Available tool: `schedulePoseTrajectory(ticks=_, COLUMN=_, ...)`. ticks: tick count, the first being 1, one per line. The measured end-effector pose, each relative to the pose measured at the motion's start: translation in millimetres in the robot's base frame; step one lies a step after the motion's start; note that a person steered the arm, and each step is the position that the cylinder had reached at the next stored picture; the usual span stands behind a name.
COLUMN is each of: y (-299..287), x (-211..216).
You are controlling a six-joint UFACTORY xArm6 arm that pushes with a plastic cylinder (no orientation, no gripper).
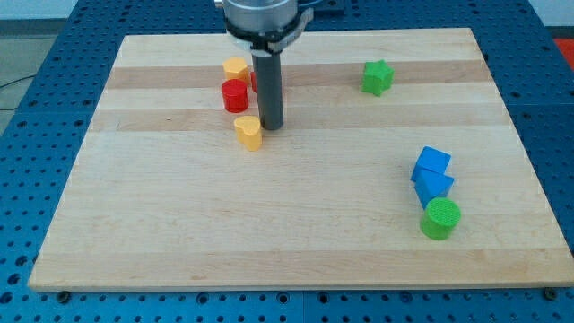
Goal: Move the blue cube diagonal to red circle
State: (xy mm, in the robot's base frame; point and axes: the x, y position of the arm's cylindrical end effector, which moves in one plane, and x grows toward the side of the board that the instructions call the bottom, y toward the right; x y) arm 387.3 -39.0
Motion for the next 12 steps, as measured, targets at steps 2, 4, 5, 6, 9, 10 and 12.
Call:
schedulePoseTrajectory(ticks=2, y=85, x=101)
schedulePoseTrajectory(ticks=4, y=-5, x=27)
schedulePoseTrajectory(ticks=5, y=8, x=19)
schedulePoseTrajectory(ticks=6, y=-32, x=74)
schedulePoseTrajectory(ticks=9, y=-17, x=27)
schedulePoseTrajectory(ticks=10, y=-19, x=23)
schedulePoseTrajectory(ticks=12, y=29, x=8)
